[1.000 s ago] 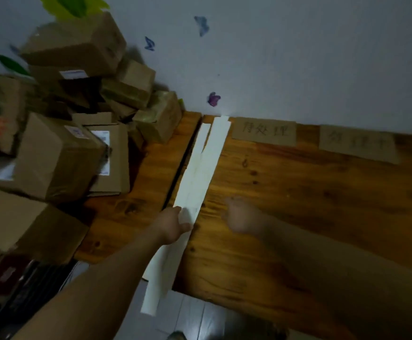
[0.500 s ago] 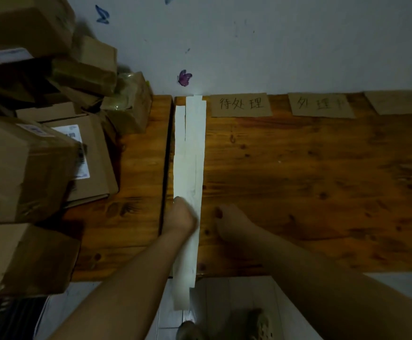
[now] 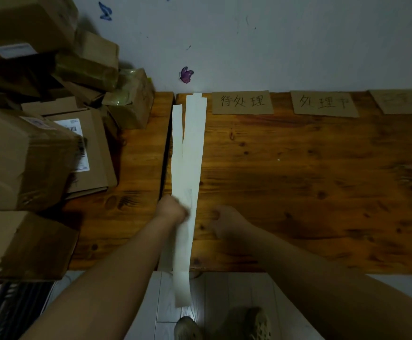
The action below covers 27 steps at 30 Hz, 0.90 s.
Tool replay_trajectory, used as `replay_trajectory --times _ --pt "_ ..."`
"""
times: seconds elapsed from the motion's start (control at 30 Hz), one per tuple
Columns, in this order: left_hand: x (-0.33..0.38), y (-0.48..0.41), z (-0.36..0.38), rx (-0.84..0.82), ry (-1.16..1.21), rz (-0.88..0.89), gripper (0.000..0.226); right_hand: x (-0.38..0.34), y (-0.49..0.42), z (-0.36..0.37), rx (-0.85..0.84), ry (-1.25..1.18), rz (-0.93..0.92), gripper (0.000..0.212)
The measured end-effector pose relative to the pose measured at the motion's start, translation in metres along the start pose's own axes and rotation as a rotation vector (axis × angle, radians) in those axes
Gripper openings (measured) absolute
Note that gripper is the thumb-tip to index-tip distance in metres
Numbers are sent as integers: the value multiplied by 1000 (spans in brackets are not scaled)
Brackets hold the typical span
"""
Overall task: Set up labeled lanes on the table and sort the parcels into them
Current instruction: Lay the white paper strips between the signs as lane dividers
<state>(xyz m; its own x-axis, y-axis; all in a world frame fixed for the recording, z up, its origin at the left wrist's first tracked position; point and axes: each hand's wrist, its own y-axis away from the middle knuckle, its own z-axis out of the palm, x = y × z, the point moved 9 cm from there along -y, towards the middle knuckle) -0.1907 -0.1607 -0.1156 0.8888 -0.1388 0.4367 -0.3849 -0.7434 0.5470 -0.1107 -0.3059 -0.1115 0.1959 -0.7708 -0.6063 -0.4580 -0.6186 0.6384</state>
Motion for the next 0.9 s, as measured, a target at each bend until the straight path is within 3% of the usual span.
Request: replay_trajectory --times 0.1,0.23,0.33,0.43,0.53,0.6,0.7,0.8,0.9 --pt "-3 1 1 -77 316 -59 45 -8 2 4 -7 -50 -44 41" --pt "4 11 10 -278 642 -84 26 -19 7 7 -34 -219 -57 22" --pt "11 16 14 -321 690 -78 13 -18 8 -3 1 -301 -13 15" --pt "23 19 19 -362 798 -84 13 -6 16 -3 -82 -178 80 11" --pt "44 18 22 -372 907 -67 19 6 30 -2 -165 -145 108 32" --pt "61 22 28 -379 896 -54 24 9 35 -16 -73 -228 107 44" --pt "87 33 35 -401 852 -29 11 13 45 -40 96 -252 109 40" --pt "120 35 22 -372 856 20 3 25 62 -55 107 -202 104 38" --pt "162 40 11 -339 892 94 9 43 85 -80 124 -200 73 36"
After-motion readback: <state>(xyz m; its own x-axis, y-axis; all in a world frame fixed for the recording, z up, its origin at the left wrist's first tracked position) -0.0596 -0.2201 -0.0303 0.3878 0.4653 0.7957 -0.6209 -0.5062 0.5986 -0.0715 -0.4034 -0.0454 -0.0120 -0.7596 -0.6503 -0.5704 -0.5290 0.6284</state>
